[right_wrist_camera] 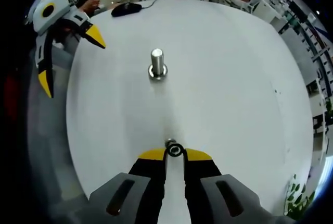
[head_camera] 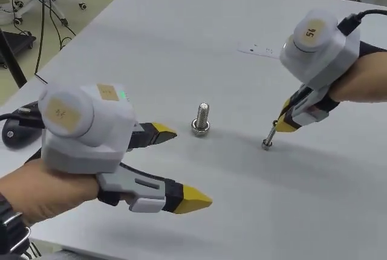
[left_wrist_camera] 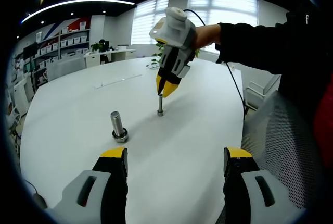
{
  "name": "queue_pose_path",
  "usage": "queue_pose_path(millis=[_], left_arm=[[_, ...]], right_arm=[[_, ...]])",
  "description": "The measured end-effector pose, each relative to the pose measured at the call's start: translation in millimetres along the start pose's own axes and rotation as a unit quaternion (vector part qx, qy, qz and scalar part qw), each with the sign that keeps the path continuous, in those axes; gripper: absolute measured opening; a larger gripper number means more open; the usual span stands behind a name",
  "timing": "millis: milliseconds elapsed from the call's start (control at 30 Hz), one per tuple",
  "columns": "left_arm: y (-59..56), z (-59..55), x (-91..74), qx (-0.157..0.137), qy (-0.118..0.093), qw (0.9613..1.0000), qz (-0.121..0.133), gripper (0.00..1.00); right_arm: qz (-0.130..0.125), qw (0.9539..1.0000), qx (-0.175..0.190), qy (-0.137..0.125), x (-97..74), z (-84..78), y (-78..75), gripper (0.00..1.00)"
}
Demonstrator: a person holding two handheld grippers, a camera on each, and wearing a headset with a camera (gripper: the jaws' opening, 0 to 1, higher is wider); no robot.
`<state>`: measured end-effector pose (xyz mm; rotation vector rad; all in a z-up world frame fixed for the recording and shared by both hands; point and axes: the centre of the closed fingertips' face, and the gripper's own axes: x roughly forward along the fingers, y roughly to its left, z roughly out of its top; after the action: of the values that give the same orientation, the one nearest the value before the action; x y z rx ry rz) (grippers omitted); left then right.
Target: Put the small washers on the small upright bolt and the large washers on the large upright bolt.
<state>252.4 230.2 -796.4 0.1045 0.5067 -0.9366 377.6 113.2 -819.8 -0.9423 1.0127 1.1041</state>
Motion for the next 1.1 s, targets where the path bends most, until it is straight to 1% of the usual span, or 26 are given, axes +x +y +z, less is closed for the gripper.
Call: queue_pose_path(millis=[300, 567, 733, 900, 1100], left_arm=[[-0.1, -1.0, 0.2, -0.001, 0.002, 1.0, 0.0, 0.75], [-0.4, -1.9, -0.5, -0.002, 0.002, 1.0, 0.0, 0.75], [-0.5, -2.6, -0.7, -0.003, 0.004, 1.0, 0.0, 0.75], [0.2, -3.4, -0.9, -0.004, 0.004, 1.0, 0.001, 0.75], [0.8, -3.6, -0.9, -0.005, 0.004, 1.0, 0.002, 0.75]], right_arm=[[0.008, 1.0, 0.001, 0.006, 8.9, 0.1, 2.8, 0.14], [0.015, 0.9998, 0.005, 0.012, 19.4, -4.6, 6.8, 0.14], [0.018, 0.9997, 0.011, 0.014, 29.0, -7.0, 4.9, 0.14], [0.023, 0.9995, 0.012, 0.018, 38.1, -8.5, 6.1, 0.14], [0.025, 0.9994, 0.014, 0.019, 43.6, -9.1, 6.8, 0.14]])
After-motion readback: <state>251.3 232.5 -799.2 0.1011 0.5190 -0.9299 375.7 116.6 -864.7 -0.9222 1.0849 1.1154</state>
